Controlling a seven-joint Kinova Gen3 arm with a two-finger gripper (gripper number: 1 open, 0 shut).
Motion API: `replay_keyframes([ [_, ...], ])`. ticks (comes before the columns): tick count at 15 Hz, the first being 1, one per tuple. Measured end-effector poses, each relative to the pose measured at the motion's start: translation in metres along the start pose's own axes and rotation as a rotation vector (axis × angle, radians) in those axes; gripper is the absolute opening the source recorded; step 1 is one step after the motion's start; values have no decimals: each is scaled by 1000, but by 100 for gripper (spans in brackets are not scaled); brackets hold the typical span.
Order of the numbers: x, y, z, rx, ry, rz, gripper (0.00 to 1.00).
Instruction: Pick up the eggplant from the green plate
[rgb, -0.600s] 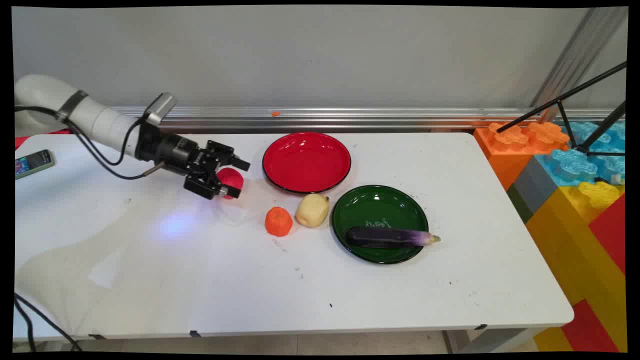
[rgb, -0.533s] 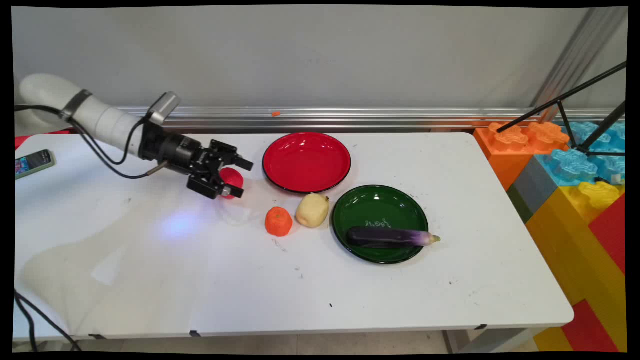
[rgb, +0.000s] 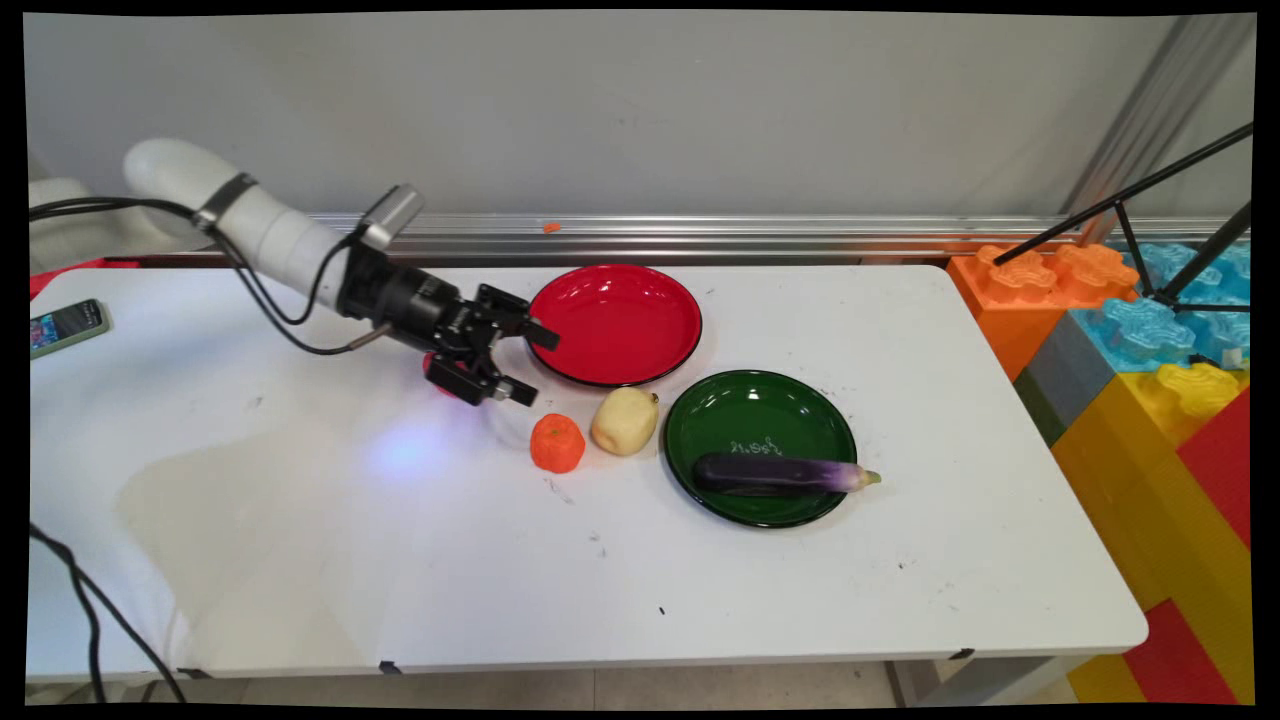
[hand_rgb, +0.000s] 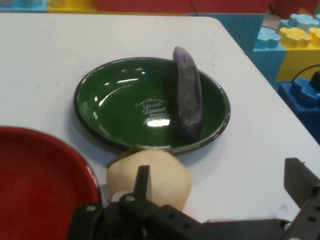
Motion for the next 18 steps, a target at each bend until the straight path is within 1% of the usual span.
replay_keyframes([
  [6, 21, -14, 44, -72, -19, 4, 100],
  [8, 25, -18, 55, -87, -25, 4, 100],
  [13, 39, -31, 96, -131, -46, 2, 100],
  [18, 46, -44, 137, -168, -66, 11, 100],
])
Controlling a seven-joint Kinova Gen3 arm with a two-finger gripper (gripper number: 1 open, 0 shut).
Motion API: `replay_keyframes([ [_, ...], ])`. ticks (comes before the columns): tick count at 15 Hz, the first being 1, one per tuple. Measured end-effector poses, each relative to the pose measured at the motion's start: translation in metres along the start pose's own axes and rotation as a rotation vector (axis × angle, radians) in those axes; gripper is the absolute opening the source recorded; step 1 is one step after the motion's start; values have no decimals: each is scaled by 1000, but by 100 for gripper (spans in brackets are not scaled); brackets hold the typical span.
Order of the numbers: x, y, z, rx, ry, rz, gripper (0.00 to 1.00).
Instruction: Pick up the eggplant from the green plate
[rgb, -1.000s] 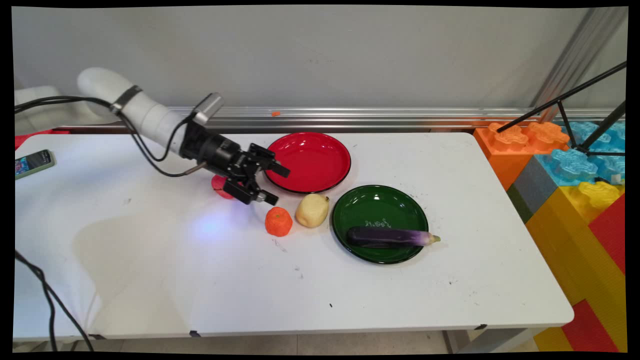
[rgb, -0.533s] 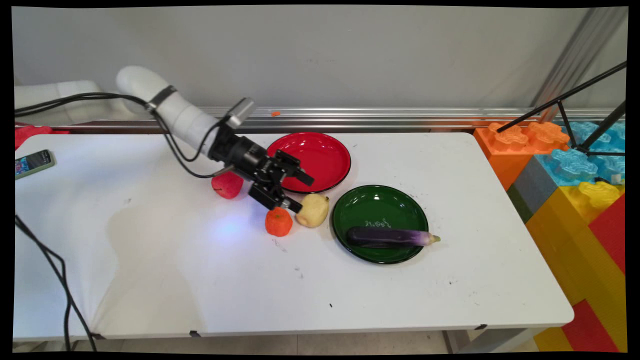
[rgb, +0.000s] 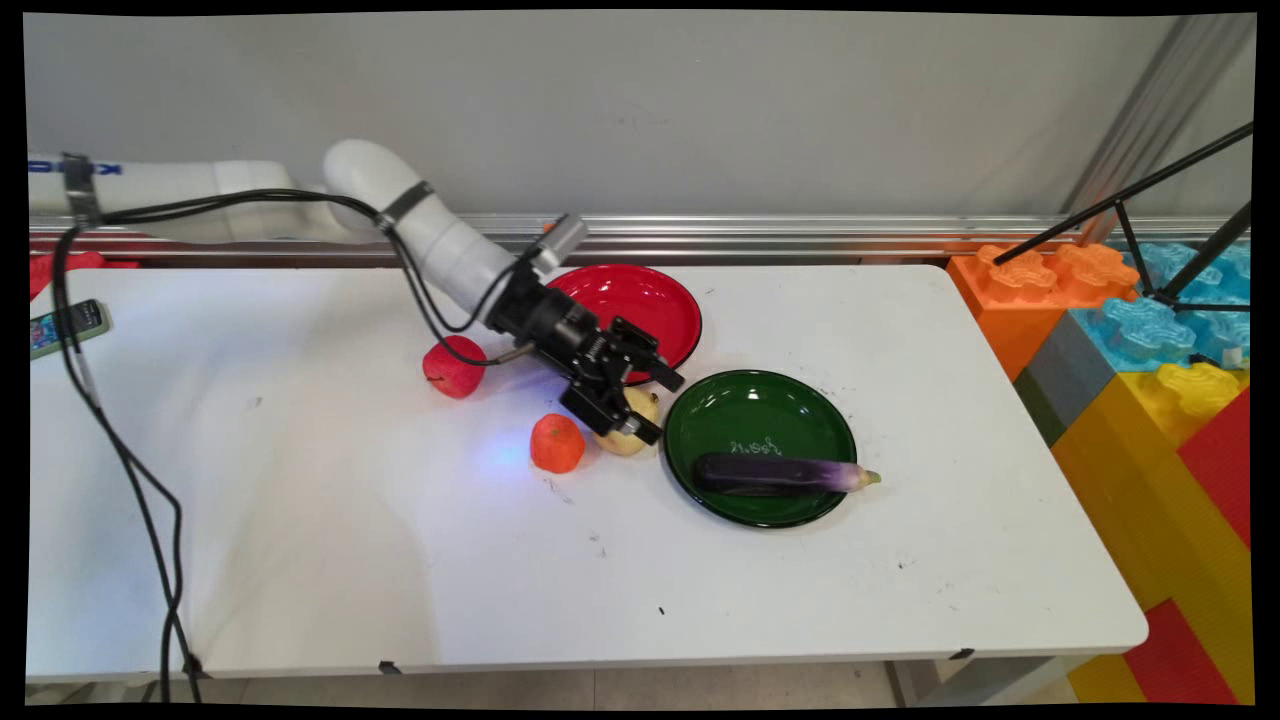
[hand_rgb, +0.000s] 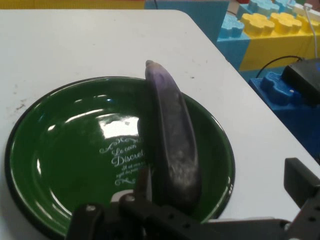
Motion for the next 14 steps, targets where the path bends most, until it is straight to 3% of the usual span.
replay_keyframes([
  [14, 2, -33, 72, -76, -49, 17, 100],
])
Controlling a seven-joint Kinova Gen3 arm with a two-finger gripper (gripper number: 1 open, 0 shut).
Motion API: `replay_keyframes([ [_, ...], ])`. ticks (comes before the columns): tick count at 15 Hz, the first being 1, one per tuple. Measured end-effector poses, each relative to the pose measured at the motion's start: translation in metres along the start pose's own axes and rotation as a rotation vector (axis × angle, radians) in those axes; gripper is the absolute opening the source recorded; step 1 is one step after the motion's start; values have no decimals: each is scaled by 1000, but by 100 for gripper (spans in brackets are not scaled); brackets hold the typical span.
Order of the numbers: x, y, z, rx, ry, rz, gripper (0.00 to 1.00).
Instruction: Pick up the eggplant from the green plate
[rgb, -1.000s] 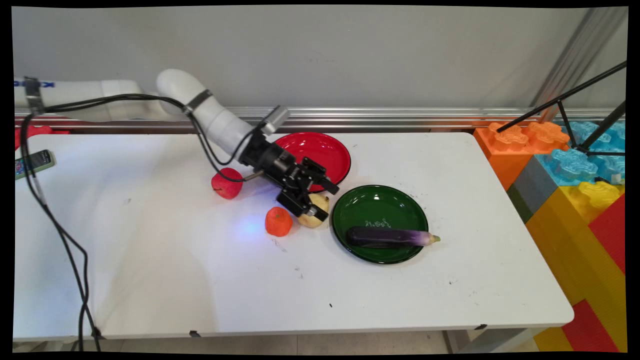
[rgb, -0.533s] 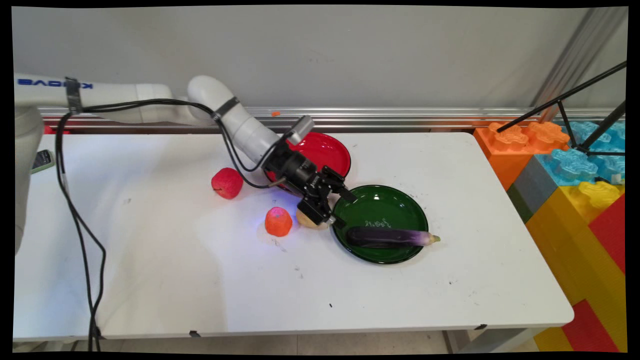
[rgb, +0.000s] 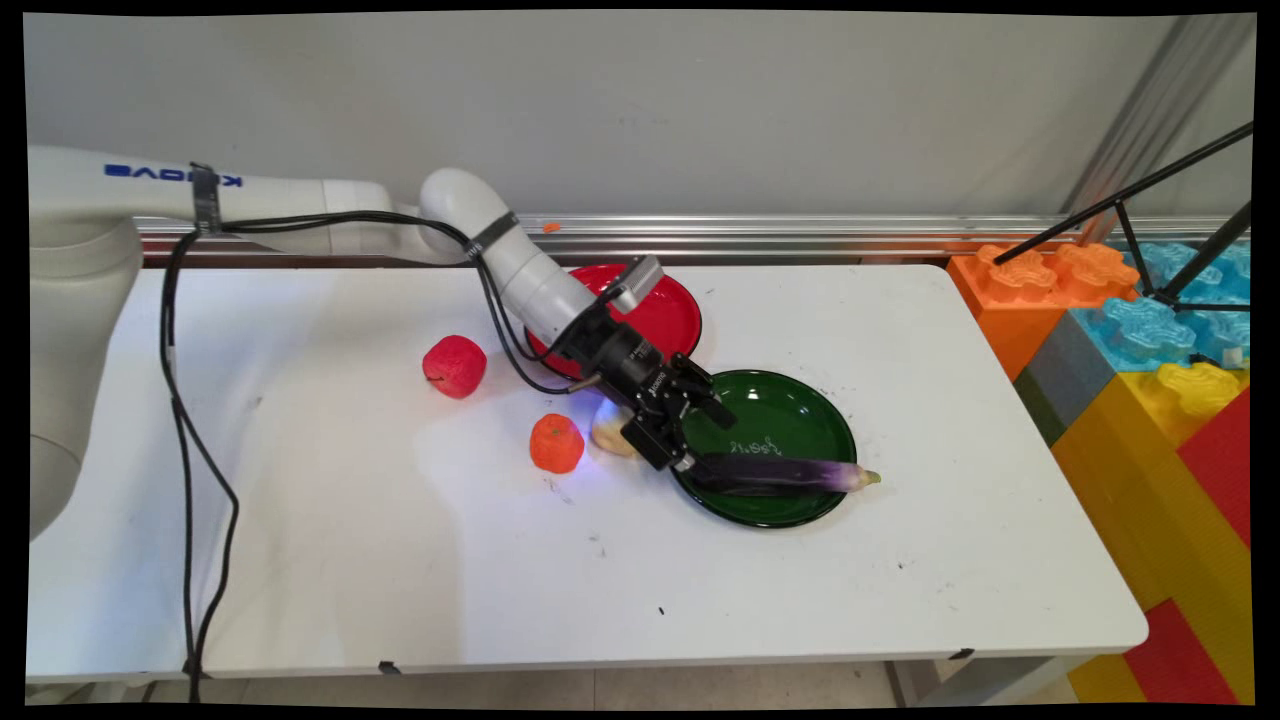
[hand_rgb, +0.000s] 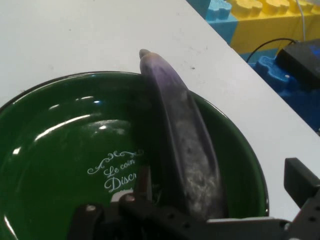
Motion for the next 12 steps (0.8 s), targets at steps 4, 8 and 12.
replay_keyframes([
  [4, -1, -7, 12, -11, -11, 9, 100],
  [8, 0, -15, 24, -18, -18, 18, 100],
  [12, 0, -21, 33, -24, -23, 25, 100],
])
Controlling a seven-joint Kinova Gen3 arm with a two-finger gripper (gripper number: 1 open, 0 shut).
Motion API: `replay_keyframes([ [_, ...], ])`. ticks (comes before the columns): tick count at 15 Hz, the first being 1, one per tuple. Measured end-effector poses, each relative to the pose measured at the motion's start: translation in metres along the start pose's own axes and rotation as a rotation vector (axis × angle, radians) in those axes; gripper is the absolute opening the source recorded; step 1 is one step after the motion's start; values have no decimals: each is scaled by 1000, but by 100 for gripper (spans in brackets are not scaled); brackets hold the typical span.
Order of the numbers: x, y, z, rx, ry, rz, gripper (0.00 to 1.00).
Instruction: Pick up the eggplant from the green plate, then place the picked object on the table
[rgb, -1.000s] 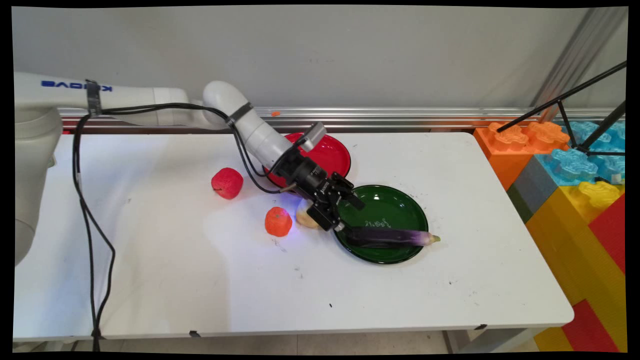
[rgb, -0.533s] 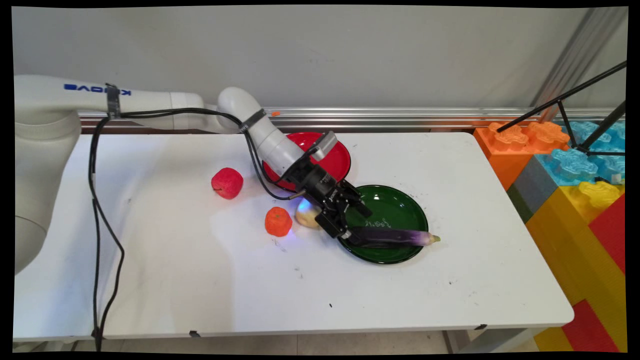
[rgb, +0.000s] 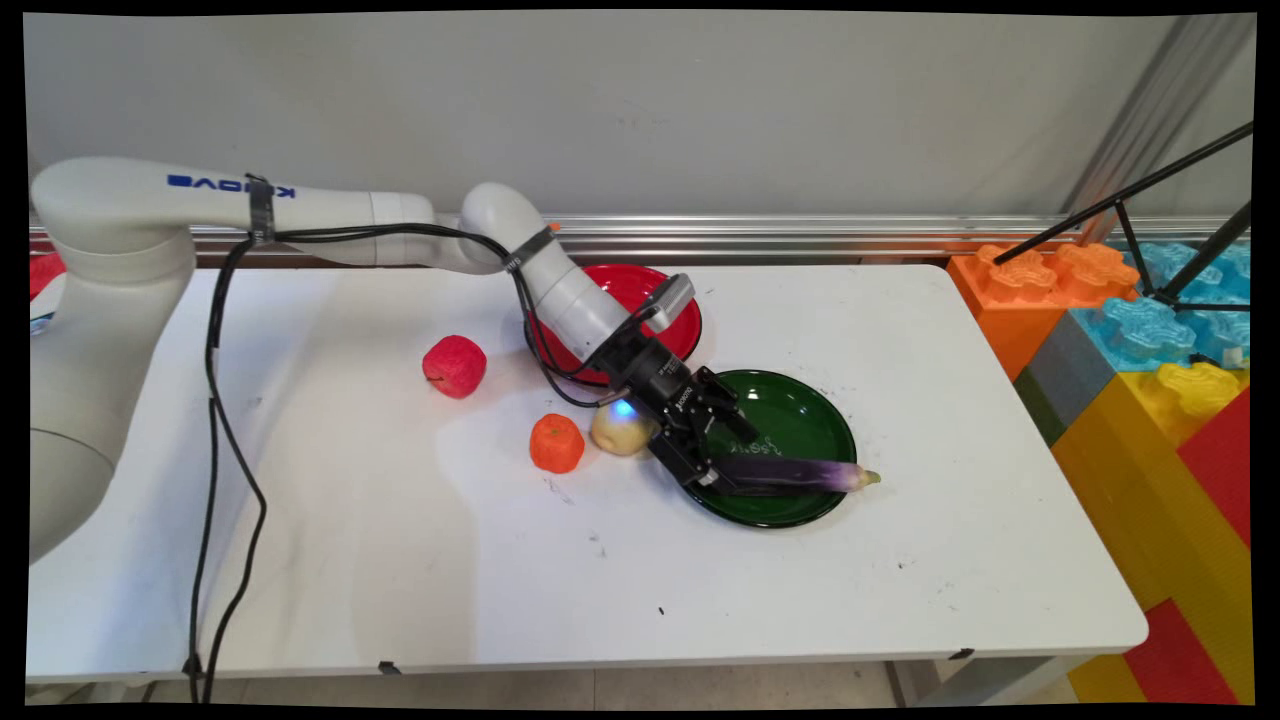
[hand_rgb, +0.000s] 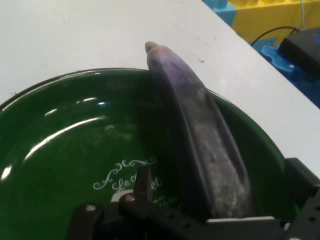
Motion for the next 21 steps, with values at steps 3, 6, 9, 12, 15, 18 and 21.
replay_keyframes([
  [3, 0, -5, 7, -5, -5, 7, 100],
  [6, -1, -9, 13, -5, -8, 18, 100],
  [9, 0, -14, 16, 2, -8, 33, 0],
  [12, 1, -17, 17, 5, -9, 40, 0],
  [15, 2, -19, 16, 9, -7, 44, 0],
  [18, 6, -19, 11, 16, 2, 44, 0],
  [21, 12, -16, 1, 27, 24, 33, 0],
])
